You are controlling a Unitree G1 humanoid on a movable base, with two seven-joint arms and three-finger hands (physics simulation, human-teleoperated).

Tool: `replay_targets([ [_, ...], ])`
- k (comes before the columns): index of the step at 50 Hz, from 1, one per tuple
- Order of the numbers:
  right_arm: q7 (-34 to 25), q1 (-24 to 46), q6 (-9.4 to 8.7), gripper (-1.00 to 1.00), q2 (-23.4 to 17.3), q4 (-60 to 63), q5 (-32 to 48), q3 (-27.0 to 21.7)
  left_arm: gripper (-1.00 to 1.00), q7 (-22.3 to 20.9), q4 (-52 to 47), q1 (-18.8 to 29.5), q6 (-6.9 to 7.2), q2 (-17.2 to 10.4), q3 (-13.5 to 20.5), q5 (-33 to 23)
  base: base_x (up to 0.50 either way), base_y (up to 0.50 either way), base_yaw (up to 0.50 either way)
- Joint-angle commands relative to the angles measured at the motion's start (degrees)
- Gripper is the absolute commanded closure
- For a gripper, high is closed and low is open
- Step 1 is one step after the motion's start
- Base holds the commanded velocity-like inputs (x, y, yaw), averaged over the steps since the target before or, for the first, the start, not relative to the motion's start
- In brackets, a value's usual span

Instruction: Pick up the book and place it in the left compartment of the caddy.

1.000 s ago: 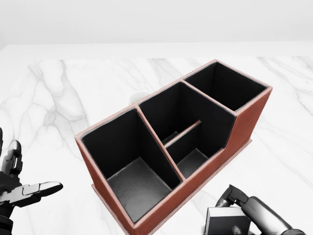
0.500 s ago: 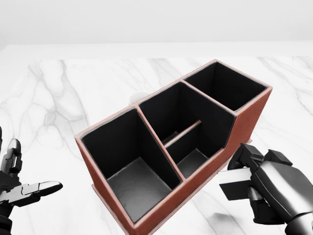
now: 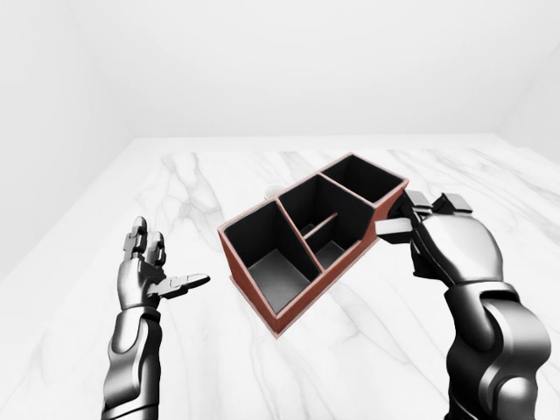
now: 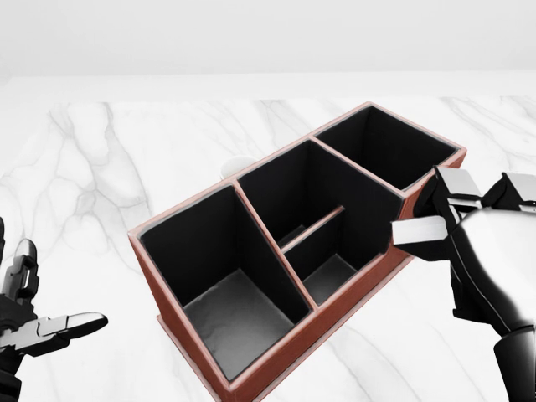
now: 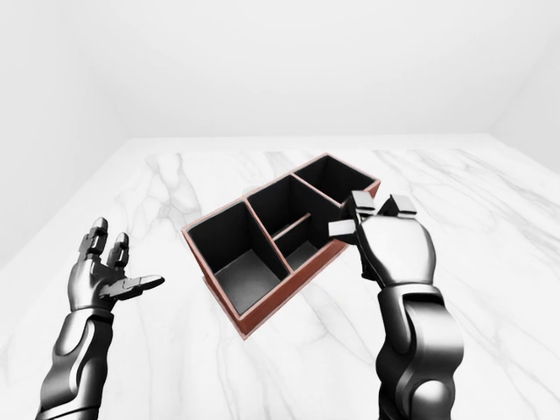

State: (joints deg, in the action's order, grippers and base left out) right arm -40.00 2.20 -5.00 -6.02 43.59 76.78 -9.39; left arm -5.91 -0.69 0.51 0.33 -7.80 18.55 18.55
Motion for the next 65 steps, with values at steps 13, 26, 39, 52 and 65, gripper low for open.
replay_targets([
  [13, 0.0, 9.29, 0.0, 1.0, -3.21, 7.27, 6.84, 7.4, -1.0, -0.02, 0.49, -0.08, -0.51, 0.21, -0.39, -0.17, 0.0, 0.0, 0.0],
  [26, 0.0, 11.96, 0.0, 1.0, -8.41, 9.43, 3.53, 14.27, -1.0, 0.07, -0.67, -0.31, 0.36, 0.14, 0.02, 0.03, 0.0, 0.0, 0.0],
  [39, 0.0, 14.78, 0.0, 1.0, -7.67, 8.12, -1.08, 9.76, -1.0, 0.1, -0.71, -0.11, 0.56, 0.06, 0.08, -0.1, 0.0, 0.0, 0.0],
  [52, 0.0, 17.88, 0.0, 1.0, -10.12, 11.62, -20.65, 4.92, -1.0, 0.06, -0.16, -0.22, 0.08, 0.13, -0.05, -0.31, 0.0, 0.0, 0.0],
  [65, 0.0, 21.66, 0.0, 1.0, -5.76, 11.0, -23.34, 0.42, -1.0, 0.13, -0.01, -0.23, -0.11, 0.26, -0.21, -0.47, 0.0, 0.0, 0.0],
])
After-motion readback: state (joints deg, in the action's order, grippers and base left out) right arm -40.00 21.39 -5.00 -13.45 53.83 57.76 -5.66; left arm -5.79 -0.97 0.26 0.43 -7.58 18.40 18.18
